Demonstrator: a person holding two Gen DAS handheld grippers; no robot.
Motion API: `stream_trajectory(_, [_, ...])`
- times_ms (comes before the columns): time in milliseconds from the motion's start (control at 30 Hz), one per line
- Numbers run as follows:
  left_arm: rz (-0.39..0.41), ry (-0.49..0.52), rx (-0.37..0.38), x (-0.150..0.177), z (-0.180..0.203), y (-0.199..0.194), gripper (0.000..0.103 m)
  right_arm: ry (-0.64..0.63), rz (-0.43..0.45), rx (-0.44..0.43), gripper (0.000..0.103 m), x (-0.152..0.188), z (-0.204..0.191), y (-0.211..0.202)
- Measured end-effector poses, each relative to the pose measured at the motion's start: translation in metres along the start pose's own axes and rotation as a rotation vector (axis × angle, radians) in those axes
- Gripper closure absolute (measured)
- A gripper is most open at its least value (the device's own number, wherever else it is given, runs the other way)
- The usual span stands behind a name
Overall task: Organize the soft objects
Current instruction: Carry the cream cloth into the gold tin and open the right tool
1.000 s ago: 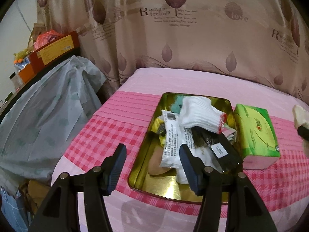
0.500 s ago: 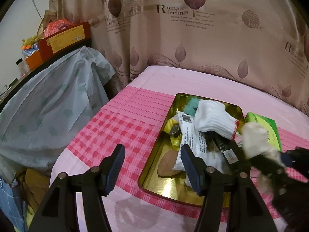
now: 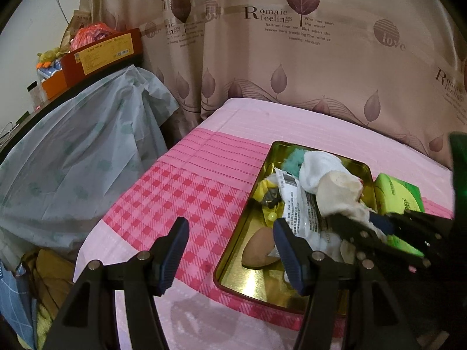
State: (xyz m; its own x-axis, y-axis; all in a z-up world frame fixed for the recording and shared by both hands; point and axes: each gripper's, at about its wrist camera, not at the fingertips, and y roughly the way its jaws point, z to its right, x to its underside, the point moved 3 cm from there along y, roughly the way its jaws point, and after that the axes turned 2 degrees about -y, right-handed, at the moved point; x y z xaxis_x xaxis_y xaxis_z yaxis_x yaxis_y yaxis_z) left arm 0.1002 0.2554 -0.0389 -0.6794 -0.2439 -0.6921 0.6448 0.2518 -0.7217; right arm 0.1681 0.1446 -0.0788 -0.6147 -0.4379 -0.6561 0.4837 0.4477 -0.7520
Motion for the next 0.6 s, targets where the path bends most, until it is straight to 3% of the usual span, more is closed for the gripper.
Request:
stream_trajectory(200, [-0.005,-0.001,0.004,0.001,0.001,0.0,0.042,0.009,-0.002,0.018,0.082,-0.006,0.006,0.011])
stream_trajectory(600, [-0.011,0.002,0.016,0.001,0.003,0.002,0.042,0.003,0.018,0.025,0.067,-0.003,0.001,-0.001])
